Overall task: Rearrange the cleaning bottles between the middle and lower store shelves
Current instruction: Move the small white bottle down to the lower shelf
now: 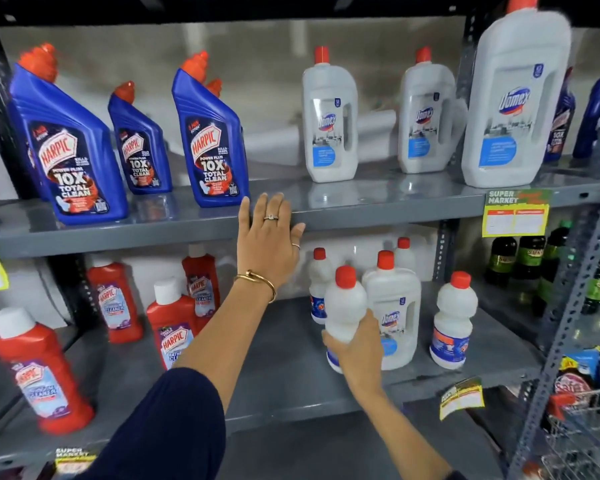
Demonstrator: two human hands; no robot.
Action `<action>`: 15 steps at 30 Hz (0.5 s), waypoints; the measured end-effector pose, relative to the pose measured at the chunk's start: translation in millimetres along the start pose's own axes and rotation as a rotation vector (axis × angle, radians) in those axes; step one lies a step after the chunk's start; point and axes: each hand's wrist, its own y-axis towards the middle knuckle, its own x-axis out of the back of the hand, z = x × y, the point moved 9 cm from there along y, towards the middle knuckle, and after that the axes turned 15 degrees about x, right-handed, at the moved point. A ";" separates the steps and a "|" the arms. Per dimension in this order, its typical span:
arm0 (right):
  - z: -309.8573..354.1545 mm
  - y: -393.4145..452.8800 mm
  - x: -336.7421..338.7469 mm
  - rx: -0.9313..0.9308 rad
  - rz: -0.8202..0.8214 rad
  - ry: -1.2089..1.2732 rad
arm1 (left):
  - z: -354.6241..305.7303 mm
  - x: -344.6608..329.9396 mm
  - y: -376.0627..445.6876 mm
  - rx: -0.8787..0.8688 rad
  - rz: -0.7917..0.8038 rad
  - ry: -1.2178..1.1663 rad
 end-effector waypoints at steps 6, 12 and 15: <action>-54.5 -7.3 -38.9 -0.120 0.069 -0.110 | -1.0 -2.5 1.6 -0.041 -0.105 -0.004; -80.2 6.2 -54.4 -0.155 0.039 -0.065 | -1.8 -0.8 0.6 -0.071 -0.161 -0.029; -82.9 9.1 -59.3 -0.138 0.035 -0.049 | -1.6 -1.8 0.7 -0.066 -0.160 -0.022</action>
